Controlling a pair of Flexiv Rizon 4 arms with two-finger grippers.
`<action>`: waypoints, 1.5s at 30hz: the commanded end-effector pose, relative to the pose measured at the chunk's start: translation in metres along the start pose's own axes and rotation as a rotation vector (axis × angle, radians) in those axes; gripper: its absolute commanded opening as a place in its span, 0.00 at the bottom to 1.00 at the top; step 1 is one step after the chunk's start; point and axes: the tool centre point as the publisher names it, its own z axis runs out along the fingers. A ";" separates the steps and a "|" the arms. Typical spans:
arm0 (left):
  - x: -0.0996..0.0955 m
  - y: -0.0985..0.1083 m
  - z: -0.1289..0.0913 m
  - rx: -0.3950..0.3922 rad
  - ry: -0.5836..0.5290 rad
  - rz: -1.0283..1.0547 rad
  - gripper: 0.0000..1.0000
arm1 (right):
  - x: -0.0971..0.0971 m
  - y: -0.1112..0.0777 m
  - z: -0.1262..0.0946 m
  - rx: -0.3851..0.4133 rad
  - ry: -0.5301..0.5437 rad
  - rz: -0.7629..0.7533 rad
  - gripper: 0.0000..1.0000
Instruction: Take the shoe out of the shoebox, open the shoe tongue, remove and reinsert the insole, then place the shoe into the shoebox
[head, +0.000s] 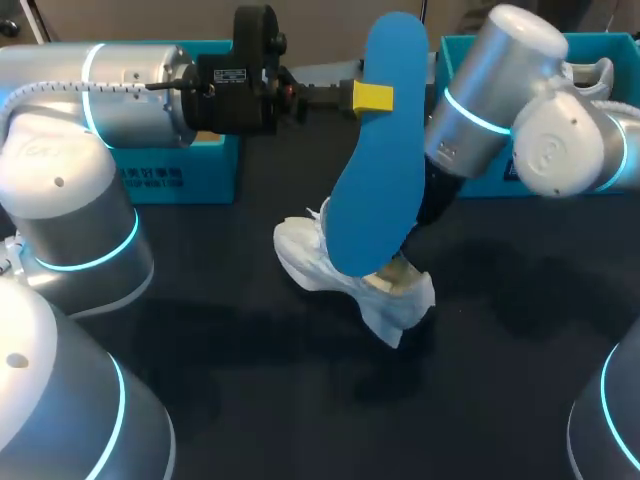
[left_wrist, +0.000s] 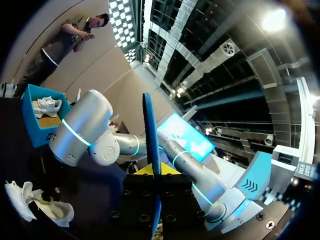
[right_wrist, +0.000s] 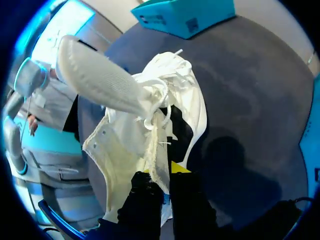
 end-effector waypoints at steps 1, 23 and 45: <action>0.000 0.001 0.000 0.001 -0.001 0.000 0.00 | 0.012 -0.012 -0.004 -0.130 -0.062 0.267 0.00; 0.000 0.001 0.000 0.001 -0.001 0.000 0.00 | 0.018 -0.017 0.001 -0.319 -0.066 0.383 0.00; 0.000 0.001 0.000 0.001 -0.001 0.000 0.00 | 0.028 -0.021 0.020 -0.225 -0.151 0.541 0.00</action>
